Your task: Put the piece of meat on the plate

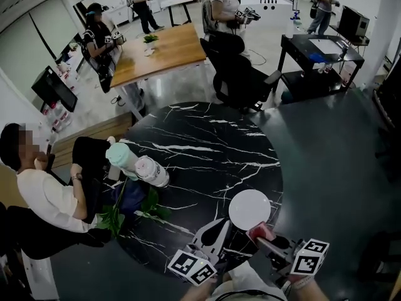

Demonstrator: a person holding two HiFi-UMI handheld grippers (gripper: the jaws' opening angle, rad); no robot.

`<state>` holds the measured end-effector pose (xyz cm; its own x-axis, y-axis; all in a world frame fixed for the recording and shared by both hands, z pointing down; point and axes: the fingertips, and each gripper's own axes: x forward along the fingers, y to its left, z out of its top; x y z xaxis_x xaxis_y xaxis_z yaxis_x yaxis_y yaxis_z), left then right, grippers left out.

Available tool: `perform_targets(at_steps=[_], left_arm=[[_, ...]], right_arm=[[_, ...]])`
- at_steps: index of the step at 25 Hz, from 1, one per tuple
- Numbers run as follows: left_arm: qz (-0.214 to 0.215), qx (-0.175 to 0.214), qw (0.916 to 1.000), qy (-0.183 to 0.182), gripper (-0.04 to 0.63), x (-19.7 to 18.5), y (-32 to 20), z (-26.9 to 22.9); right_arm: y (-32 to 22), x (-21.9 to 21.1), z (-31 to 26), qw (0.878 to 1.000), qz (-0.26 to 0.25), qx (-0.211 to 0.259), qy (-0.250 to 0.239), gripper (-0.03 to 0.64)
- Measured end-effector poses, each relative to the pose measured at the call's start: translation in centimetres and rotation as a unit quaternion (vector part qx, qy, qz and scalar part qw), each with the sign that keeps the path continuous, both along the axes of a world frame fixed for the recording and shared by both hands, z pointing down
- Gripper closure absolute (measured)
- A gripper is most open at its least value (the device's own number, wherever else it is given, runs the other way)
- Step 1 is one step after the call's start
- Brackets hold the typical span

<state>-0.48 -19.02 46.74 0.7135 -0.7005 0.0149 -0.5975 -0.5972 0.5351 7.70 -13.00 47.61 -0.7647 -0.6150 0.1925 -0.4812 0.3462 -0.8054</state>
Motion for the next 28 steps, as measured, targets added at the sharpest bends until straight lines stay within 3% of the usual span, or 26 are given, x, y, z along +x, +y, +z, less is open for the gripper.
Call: perform_targets(at_steps=[11, 15, 23, 28], left_arm=[[-0.041, -0.026, 0.9984, -0.029, 0.586, -1.2, -4.2, 6.5], [-0.060, -0.037, 0.9970, -0.032, 0.586, -2.5, -4.3, 7.5], [-0.071, -0.051, 0.9957, -0.031, 0.586, -3.9, -3.6, 8.5], [-0.080, -0.052, 0.9951, -0.025, 0.586, -4.7, -4.0, 8.4]], right_arm=[[-5.0, 0.0, 8.3, 0.994, -0.043, -0.088, 0.058, 0.525], [-5.9, -0.3, 10.8, 0.982, -0.065, -0.137, 0.111, 0.525], [-6.8, -2.3, 12.7, 0.962, -0.141, -0.181, 0.150, 0.525], [-6.7, -2.0, 13.3, 0.951, -0.168, -0.184, 0.184, 0.523]])
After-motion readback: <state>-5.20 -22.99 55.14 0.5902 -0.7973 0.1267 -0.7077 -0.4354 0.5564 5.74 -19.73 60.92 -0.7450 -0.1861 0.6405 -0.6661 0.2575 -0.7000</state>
